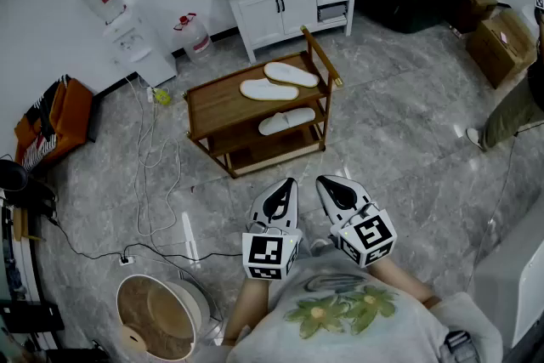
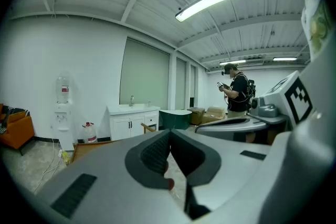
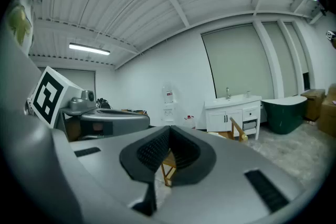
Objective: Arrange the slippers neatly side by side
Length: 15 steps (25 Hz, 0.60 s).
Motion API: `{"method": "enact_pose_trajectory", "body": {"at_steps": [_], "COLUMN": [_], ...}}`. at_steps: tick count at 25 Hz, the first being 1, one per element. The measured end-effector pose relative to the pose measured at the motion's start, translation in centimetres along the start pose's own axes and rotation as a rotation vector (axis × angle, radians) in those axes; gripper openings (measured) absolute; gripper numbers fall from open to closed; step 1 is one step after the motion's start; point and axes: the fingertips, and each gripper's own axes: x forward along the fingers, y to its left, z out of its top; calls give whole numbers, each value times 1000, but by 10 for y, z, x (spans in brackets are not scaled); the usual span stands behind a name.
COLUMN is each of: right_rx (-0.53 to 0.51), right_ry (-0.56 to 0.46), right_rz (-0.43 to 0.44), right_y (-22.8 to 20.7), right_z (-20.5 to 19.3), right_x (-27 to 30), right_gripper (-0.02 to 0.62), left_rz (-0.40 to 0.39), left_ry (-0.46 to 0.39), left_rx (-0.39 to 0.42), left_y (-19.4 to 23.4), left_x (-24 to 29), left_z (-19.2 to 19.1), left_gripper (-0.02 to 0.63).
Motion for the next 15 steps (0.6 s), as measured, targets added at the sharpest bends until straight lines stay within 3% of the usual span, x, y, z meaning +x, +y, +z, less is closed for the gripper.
{"method": "enact_pose_trajectory", "body": {"at_steps": [15], "right_rx": [41], "right_ry": [11], "right_rz": [-39], "right_y": [-24], "right_z": [-8], "right_x": [53], "right_gripper": [6], "left_rz": [-19], "left_ry": [27], "left_rx": [-16], "left_y": [42], "left_x": [41], "left_z": [-9], "left_gripper": [16]}}
